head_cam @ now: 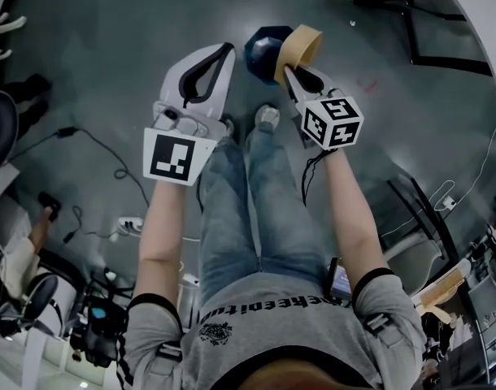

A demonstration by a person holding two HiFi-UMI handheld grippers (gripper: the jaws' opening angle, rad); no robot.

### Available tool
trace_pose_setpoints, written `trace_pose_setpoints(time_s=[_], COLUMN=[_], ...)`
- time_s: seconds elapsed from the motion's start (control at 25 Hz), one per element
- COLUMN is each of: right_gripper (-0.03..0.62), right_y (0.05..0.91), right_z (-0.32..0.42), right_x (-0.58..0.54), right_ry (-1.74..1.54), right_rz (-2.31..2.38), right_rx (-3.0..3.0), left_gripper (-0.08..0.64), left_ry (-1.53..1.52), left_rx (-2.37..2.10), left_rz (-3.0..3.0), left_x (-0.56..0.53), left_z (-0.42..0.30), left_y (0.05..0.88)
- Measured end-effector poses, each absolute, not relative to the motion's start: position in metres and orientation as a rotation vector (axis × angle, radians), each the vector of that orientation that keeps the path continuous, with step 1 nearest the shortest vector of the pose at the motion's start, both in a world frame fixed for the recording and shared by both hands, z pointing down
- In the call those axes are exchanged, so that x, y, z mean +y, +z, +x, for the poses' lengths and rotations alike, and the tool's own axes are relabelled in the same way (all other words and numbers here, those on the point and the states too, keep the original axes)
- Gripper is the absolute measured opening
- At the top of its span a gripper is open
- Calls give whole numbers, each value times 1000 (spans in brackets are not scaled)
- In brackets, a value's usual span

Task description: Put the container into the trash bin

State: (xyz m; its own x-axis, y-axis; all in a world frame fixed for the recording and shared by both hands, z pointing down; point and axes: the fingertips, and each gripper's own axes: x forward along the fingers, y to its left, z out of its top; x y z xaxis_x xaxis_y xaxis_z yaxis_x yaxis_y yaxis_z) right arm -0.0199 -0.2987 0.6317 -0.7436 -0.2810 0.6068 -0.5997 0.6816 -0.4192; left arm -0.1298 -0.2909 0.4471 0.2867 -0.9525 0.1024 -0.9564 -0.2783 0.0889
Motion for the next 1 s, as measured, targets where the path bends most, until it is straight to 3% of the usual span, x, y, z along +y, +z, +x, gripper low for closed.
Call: trace_pose_setpoints(time_s=[1.0], right_gripper=[21], right_y=[764], right_z=[-28], right_x=[-291], right_ry=[892], right_rz=[651], right_rx=[-2194], left_gripper=[20], left_ry=[159], left_rx=[-1531], left_rz=[2576], left_x=[-328], left_z=[-115], left_y=[560])
